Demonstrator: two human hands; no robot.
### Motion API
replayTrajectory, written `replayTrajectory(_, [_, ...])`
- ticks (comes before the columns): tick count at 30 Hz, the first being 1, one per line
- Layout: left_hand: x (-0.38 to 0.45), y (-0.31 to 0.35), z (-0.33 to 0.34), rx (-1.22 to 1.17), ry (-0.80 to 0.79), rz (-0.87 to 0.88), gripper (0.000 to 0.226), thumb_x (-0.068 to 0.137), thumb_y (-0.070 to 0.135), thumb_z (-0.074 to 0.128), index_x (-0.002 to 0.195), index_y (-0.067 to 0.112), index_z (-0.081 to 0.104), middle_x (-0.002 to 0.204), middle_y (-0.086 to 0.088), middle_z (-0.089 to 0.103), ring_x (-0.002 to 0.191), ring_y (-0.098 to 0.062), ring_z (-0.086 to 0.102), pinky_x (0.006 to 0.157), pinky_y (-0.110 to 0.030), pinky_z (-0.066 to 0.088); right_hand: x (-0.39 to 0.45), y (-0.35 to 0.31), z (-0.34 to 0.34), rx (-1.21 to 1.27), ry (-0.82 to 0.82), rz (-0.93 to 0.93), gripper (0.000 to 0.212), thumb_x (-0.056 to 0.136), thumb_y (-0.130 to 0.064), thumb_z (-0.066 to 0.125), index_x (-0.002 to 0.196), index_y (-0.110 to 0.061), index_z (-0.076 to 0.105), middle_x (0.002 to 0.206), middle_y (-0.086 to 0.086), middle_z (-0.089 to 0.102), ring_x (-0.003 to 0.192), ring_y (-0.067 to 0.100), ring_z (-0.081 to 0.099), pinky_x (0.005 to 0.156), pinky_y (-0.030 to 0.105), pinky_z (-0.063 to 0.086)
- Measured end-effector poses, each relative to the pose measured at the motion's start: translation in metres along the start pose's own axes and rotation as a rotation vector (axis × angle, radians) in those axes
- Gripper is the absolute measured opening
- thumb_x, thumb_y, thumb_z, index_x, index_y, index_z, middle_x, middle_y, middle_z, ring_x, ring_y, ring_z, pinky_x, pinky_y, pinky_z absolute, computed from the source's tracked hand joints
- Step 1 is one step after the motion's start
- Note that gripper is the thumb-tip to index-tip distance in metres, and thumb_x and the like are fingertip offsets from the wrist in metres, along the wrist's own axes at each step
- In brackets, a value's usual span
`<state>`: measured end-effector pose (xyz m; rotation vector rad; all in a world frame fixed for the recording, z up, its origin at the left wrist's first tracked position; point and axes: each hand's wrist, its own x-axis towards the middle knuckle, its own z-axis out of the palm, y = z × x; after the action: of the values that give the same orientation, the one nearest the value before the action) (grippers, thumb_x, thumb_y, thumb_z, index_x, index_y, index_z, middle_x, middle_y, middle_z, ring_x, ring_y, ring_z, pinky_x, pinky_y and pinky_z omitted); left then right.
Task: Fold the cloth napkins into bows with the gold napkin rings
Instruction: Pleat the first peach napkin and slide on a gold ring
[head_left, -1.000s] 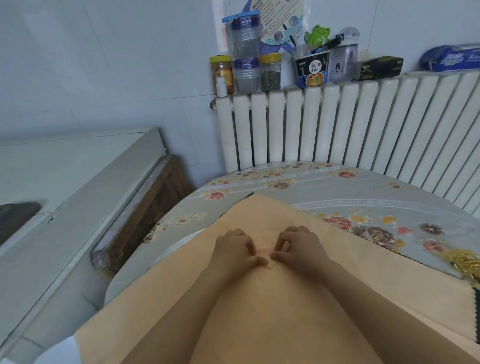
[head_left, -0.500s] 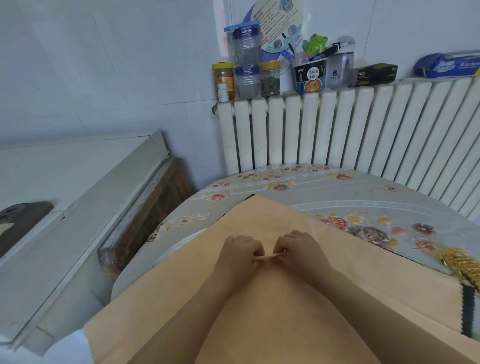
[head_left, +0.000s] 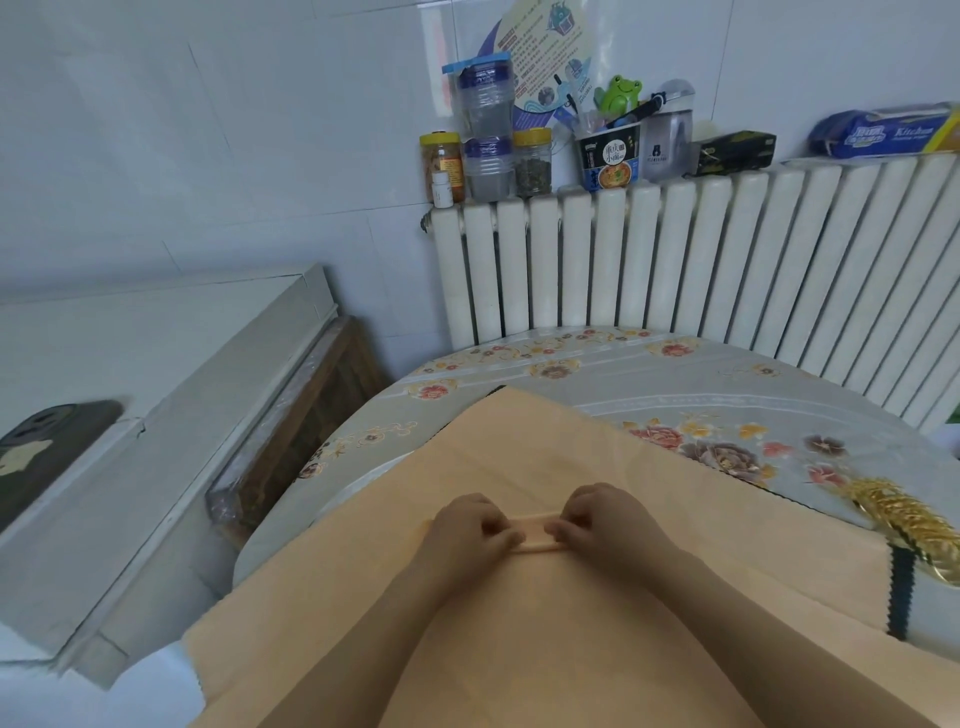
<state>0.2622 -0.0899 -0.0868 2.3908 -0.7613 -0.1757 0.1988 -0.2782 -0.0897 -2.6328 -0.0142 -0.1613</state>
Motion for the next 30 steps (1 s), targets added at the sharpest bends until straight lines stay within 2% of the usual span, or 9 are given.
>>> replayTrajectory(2, [0.004, 0.004, 0.001, 0.010, 0.009, -0.063, 0.014, 0.073, 0.028, 0.076, 0.083, 0.019, 0.074, 0.088, 0.010, 0.054, 0.093, -0.009, 0.052, 0.085, -0.022, 0.039, 0.002, -0.003, 0.001, -0.013, 0.020, 0.041, 0.014, 0.083, -0.033, 0.067, 0.086, -0.020, 0.064, 0.086, -0.009, 0.051, 0.093, 0.014, 0.047, 0.077, 0.024, 0.035])
replayTrajectory(5, [0.009, 0.011, 0.000, 0.168, -0.025, -0.144, 0.031, 0.070, 0.037, 0.077, 0.097, 0.028, 0.066, 0.102, 0.011, 0.052, 0.106, -0.009, 0.045, 0.089, -0.027, 0.029, 0.004, -0.005, 0.005, -0.135, 0.004, 0.130, 0.040, 0.081, -0.037, 0.066, 0.118, -0.027, 0.055, 0.120, -0.007, 0.050, 0.119, 0.017, 0.039, 0.095, 0.028, 0.029])
replayTrajectory(7, [0.014, 0.011, -0.003, 0.177, -0.074, -0.184, 0.047, 0.069, 0.039, 0.078, 0.110, 0.029, 0.057, 0.109, 0.010, 0.054, 0.109, -0.011, 0.046, 0.087, -0.028, 0.026, 0.008, -0.008, 0.003, -0.174, -0.037, 0.166, 0.046, 0.083, -0.039, 0.064, 0.126, -0.030, 0.050, 0.125, -0.007, 0.050, 0.122, 0.017, 0.036, 0.096, 0.031, 0.025])
replayTrajectory(9, [0.017, 0.014, -0.006, 0.175, -0.129, -0.205, 0.048, 0.070, 0.039, 0.077, 0.113, 0.030, 0.057, 0.110, 0.007, 0.057, 0.111, -0.012, 0.047, 0.090, -0.028, 0.025, 0.011, -0.011, 0.001, -0.216, -0.056, 0.153, 0.036, 0.084, -0.038, 0.062, 0.118, -0.029, 0.056, 0.119, -0.006, 0.054, 0.118, 0.017, 0.038, 0.092, 0.031, 0.025])
replayTrajectory(11, [0.017, 0.019, -0.009, 0.272, -0.140, -0.164, 0.036, 0.072, 0.039, 0.075, 0.105, 0.029, 0.064, 0.108, 0.006, 0.059, 0.108, -0.013, 0.048, 0.091, -0.030, 0.025, 0.011, -0.013, -0.001, -0.258, -0.028, 0.127, 0.028, 0.084, -0.036, 0.061, 0.110, -0.027, 0.062, 0.115, -0.005, 0.055, 0.116, 0.017, 0.039, 0.090, 0.030, 0.024])
replayTrajectory(16, [0.002, 0.023, -0.007, 0.320, 0.065, 0.017, 0.011, 0.075, 0.028, 0.067, 0.085, 0.022, 0.066, 0.086, 0.008, 0.051, 0.095, -0.013, 0.051, 0.077, -0.027, 0.022, -0.003, -0.014, 0.001, -0.224, 0.156, 0.022, 0.018, 0.080, -0.027, 0.061, 0.096, -0.020, 0.066, 0.102, -0.004, 0.064, 0.107, 0.020, 0.050, 0.080, 0.028, 0.023])
replayTrajectory(18, [-0.009, 0.022, -0.005, 0.361, 0.124, 0.103, 0.007, 0.078, 0.022, 0.060, 0.083, 0.020, 0.064, 0.085, 0.006, 0.057, 0.091, -0.015, 0.053, 0.072, -0.027, 0.020, -0.011, -0.015, -0.001, -0.162, 0.197, -0.027, 0.016, 0.078, -0.022, 0.057, 0.090, -0.017, 0.067, 0.093, 0.000, 0.069, 0.100, 0.024, 0.055, 0.074, 0.027, 0.025])
replayTrajectory(23, [-0.033, 0.020, -0.006, 0.268, 0.072, 0.170, 0.015, 0.072, 0.012, 0.054, 0.083, 0.017, 0.063, 0.086, 0.001, 0.063, 0.086, -0.019, 0.053, 0.072, -0.029, 0.031, -0.033, -0.020, -0.013, -0.178, 0.058, -0.066, 0.015, 0.085, -0.023, 0.058, 0.097, -0.020, 0.065, 0.099, -0.003, 0.067, 0.099, 0.017, 0.054, 0.072, 0.026, 0.029])
replayTrajectory(30, [-0.053, 0.011, -0.011, 0.130, -0.117, 0.113, 0.035, 0.063, 0.022, 0.043, 0.089, 0.018, 0.065, 0.090, 0.008, 0.054, 0.090, -0.010, 0.052, 0.081, -0.022, 0.040, -0.052, -0.022, -0.016, -0.107, -0.075, -0.053, 0.016, 0.082, -0.023, 0.061, 0.096, -0.024, 0.068, 0.093, -0.009, 0.061, 0.100, 0.010, 0.053, 0.073, 0.021, 0.035])
